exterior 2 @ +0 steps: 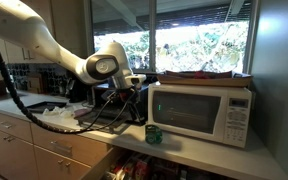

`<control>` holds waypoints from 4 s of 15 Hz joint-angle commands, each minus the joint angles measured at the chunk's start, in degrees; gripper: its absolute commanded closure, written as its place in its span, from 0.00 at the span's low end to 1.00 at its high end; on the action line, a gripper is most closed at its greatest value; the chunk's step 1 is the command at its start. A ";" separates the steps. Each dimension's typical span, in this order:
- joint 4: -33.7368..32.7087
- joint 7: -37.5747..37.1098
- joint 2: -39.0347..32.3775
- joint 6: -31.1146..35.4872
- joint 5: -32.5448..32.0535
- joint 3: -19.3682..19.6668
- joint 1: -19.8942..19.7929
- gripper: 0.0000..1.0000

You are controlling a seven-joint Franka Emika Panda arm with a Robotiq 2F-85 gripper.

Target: Put the green packet in the drawer

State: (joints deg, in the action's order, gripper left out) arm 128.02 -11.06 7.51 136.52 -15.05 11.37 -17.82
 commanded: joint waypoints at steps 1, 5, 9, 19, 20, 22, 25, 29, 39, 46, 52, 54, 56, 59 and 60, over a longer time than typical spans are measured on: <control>-0.17 0.08 0.15 -0.19 -0.02 0.66 0.66 0.00; -3.51 -16.25 -5.83 1.41 2.28 -0.71 1.18 0.00; -7.07 -28.73 -11.91 4.98 4.46 -0.51 2.82 0.00; -18.52 -31.31 -23.12 4.65 16.03 0.98 4.62 0.10; -19.20 -31.02 -23.61 4.32 16.45 1.00 4.77 0.20; -20.35 -30.14 -24.27 3.37 16.75 1.04 4.90 0.43; -22.08 -27.94 -24.85 -1.30 16.11 1.17 5.00 0.66; -23.36 -26.60 -25.35 -5.08 15.43 1.59 5.34 0.97; -12.68 -15.89 -8.77 -12.97 11.91 2.77 5.49 1.00; 4.84 2.88 11.54 -23.76 9.81 2.74 3.73 1.00; 6.94 3.29 12.56 -24.44 9.14 2.59 1.92 0.99; 8.10 5.60 13.13 -24.10 7.16 2.46 1.96 1.00; 11.18 9.87 13.92 -22.59 5.26 3.12 1.85 1.00; 19.23 14.94 15.62 -11.46 0.97 4.04 1.36 1.00; 21.30 16.09 15.26 -7.42 -0.39 4.13 1.12 1.00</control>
State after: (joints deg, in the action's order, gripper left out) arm 141.60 0.66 20.51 119.72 -12.07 14.57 -16.06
